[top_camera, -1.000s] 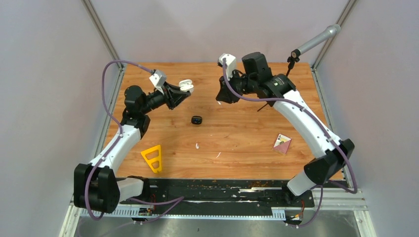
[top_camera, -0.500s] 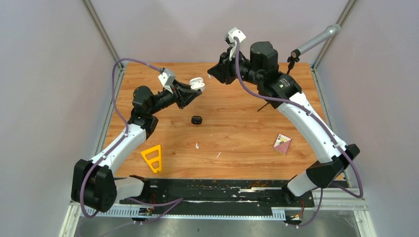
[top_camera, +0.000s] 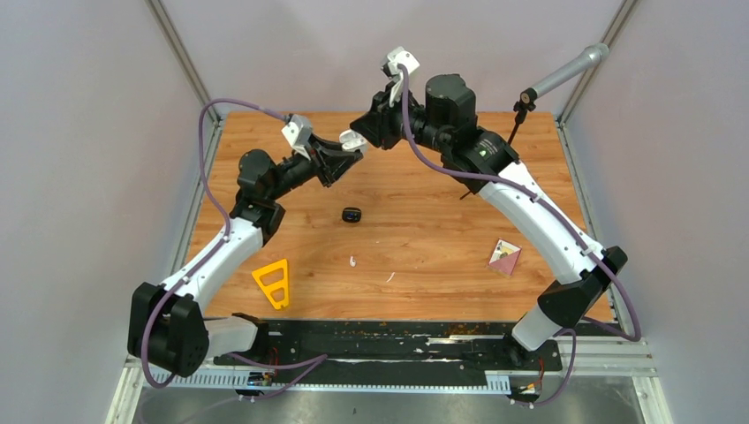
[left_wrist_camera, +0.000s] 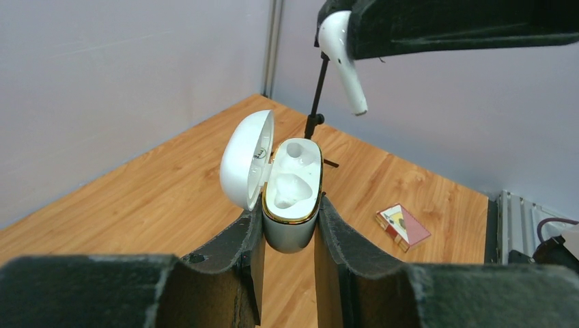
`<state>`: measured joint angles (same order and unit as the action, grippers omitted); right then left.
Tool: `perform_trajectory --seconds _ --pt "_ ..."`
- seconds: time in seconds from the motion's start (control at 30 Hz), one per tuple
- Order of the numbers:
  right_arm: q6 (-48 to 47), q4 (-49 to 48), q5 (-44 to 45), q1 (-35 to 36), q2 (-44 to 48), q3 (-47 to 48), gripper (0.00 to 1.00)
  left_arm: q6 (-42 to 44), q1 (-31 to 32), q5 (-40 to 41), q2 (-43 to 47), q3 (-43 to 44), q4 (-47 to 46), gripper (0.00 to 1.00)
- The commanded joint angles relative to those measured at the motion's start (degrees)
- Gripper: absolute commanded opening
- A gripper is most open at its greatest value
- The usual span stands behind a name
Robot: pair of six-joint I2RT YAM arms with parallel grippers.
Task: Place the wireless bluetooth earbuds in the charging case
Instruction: Insert the right earbud into the left side groove of the charging case.
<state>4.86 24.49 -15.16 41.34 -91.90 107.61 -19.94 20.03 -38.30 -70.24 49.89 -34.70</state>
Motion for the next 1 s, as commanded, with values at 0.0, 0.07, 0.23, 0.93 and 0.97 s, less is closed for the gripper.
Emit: perform_trajectory --seconds 0.0,0.07,0.23,0.93,0.97 --pt "-0.58 -3.67 4.02 2.16 0.79 1.45 0.0 -1.24 0.42 1.8 -0.61 3.49 -3.2 0.0" --pt "-1.67 -4.65 6.39 3.2 0.97 0.62 0.0 -1.64 0.45 1.85 -0.69 3.75 -3.46 0.0" --pt "-2.23 -6.41 8.35 4.13 0.73 -0.12 0.0 -2.29 0.53 1.19 -0.59 4.34 -3.79 0.0" --pt "-7.54 -11.17 12.08 6.11 2.51 -6.96 0.0 -5.54 0.53 -1.39 1.01 4.43 -4.65 0.0" --pt "-7.51 -11.21 12.16 6.16 2.51 -6.98 0.0 -5.5 0.53 -1.5 1.04 4.43 -4.63 0.0"
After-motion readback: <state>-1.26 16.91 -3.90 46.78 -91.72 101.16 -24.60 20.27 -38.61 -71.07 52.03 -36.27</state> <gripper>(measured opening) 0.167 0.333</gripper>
